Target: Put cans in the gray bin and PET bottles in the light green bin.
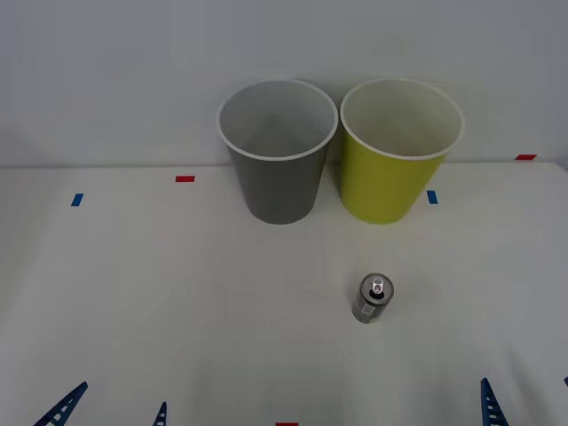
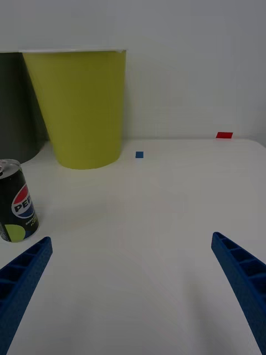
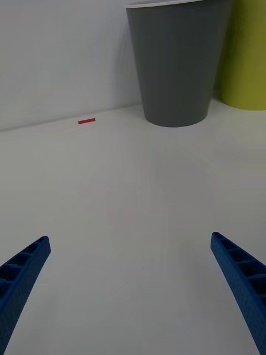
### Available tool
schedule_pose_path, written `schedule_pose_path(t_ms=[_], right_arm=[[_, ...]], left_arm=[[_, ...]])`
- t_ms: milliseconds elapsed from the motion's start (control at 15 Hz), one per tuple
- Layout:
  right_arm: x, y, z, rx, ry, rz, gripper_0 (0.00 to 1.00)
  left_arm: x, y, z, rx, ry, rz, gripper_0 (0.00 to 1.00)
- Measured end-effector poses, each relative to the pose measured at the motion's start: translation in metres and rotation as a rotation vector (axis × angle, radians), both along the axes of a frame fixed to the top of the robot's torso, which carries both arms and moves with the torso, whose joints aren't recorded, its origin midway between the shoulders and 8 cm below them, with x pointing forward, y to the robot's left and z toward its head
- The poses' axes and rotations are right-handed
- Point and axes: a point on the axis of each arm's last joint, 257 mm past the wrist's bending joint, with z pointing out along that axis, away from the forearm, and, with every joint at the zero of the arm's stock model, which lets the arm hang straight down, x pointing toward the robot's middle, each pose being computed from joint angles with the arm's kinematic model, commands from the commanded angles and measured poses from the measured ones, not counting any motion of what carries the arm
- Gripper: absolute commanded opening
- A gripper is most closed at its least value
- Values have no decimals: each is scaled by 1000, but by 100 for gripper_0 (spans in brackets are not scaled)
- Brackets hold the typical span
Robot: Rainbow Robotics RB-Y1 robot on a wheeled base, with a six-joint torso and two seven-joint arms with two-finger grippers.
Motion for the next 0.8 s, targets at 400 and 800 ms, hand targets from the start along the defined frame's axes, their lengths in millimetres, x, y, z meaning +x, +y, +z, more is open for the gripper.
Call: schedule_pose_path(t_ms=[400,800], right_arm=[[0,0,0,0,0,0,100],[0,0,0,0,0,0,100]], left_arm=[[0,0,0,0,0,0,100],[0,0,0,0,0,0,100]])
